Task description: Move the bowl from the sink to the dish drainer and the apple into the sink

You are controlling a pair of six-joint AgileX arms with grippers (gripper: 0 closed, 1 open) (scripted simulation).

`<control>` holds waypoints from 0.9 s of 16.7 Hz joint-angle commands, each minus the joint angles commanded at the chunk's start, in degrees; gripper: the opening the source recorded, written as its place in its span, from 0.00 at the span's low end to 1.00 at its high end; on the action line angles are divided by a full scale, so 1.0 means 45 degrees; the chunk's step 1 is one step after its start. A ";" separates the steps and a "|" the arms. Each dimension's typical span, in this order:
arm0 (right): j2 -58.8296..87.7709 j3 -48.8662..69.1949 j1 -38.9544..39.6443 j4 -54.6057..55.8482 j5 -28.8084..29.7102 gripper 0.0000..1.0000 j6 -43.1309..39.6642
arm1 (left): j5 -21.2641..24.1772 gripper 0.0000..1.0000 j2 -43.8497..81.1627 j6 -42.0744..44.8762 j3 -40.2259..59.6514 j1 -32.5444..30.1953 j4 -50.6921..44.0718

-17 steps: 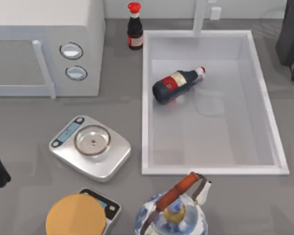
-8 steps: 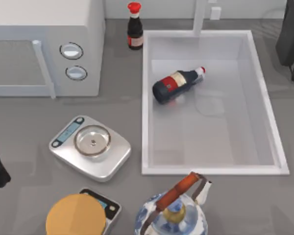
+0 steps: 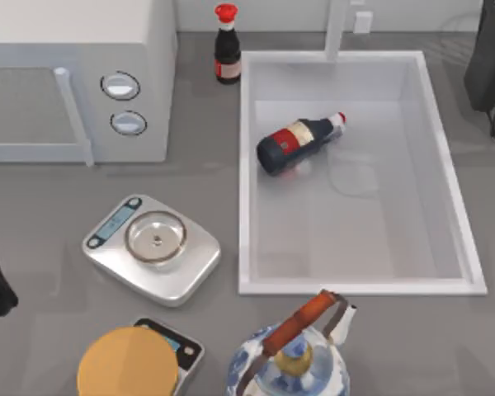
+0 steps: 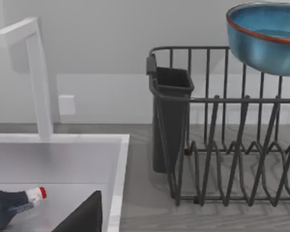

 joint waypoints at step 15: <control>1.2074 0.8056 -0.2341 -0.8524 0.0010 1.00 -0.2257 | 0.0000 1.00 0.0000 0.0000 0.0000 0.0000 0.0000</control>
